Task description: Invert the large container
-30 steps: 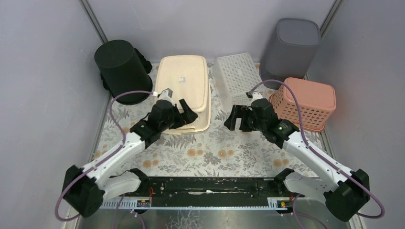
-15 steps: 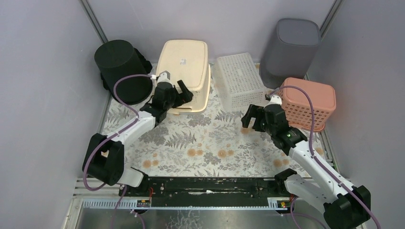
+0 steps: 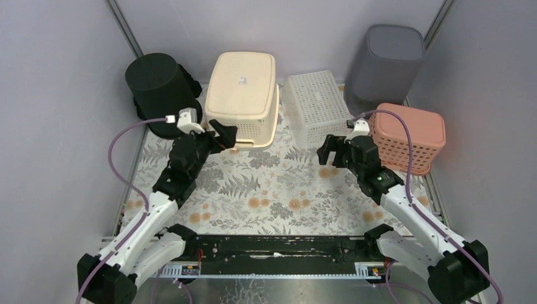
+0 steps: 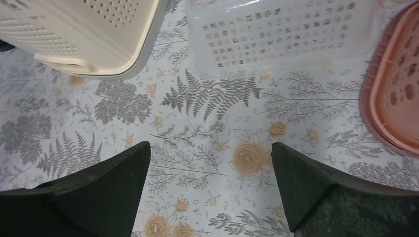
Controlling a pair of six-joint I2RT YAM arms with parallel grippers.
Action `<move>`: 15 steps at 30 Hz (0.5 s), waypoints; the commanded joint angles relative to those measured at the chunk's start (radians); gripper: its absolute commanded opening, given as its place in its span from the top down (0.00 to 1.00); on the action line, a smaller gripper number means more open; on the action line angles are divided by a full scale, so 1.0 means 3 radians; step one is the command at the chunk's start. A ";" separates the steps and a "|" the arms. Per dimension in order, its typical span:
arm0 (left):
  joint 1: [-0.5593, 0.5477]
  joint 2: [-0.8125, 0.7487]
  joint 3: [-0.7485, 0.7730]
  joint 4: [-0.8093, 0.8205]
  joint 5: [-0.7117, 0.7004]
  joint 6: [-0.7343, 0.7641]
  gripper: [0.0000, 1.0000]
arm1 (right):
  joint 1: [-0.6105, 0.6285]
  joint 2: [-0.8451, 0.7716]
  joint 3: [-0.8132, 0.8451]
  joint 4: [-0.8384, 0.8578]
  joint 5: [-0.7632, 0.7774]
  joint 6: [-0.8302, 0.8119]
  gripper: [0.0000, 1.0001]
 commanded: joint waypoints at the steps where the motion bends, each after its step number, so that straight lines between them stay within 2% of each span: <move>1: 0.0009 -0.0422 -0.0423 -0.0029 -0.0576 0.0213 0.00 | -0.0014 -0.0046 -0.0180 0.0578 -0.0419 -0.0050 0.01; 4: 0.0012 -0.0541 -0.0506 -0.0139 -0.0799 0.0240 0.00 | -0.0013 -0.0032 -0.0232 0.0649 -0.0492 -0.0055 0.01; 15: 0.0011 -0.0600 -0.0605 -0.0111 -0.0930 0.0344 0.00 | -0.0013 -0.0014 -0.0195 0.0566 -0.0460 -0.0084 0.01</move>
